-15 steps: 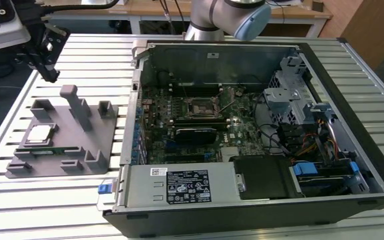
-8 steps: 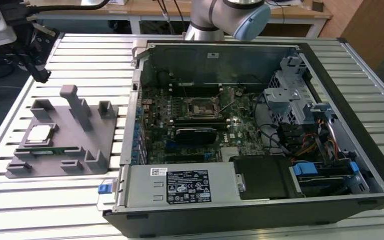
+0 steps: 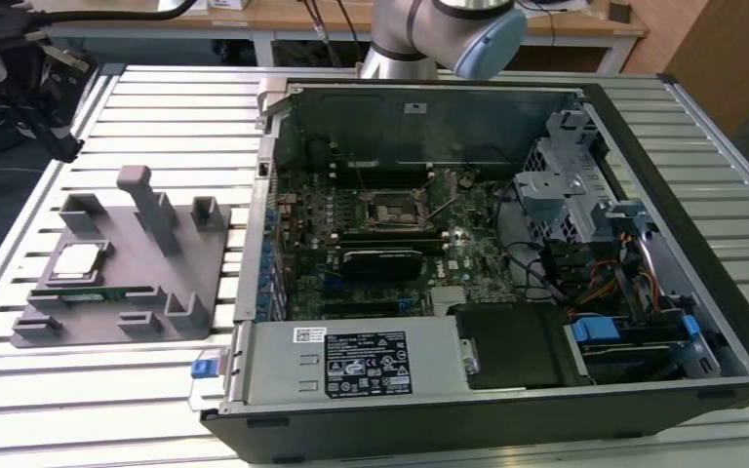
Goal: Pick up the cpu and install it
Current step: 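Reach for the cpu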
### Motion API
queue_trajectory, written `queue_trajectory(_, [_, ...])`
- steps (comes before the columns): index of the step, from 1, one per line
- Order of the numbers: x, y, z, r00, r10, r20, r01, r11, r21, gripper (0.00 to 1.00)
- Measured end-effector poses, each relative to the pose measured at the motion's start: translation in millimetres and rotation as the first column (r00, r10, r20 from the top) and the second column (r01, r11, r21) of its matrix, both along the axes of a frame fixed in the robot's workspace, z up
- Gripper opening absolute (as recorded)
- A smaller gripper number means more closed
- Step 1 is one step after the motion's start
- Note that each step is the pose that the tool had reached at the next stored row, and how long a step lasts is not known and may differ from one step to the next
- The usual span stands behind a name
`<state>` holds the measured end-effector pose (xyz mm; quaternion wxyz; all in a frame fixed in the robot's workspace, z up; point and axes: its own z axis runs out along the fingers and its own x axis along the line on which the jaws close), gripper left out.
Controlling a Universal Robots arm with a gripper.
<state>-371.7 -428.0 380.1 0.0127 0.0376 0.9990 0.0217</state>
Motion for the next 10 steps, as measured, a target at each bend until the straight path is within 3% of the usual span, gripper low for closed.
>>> queue_trajectory(4, [-7.9, 0.0, -0.3, 1.0, 0.0, -0.0023, 0.0, 1.0, 0.0004, 0.11])
queue_trajectory(8, [-13.6, 0.1, -0.9, 0.9996, 0.0, -0.028, 0.0, 1.0, 0.0028, 0.11])
queue_trajectory(10, [-18.3, 0.0, -2.4, 0.9994, 0.001, -0.0337, -0.001, 1.0, 0.0029, 0.11])
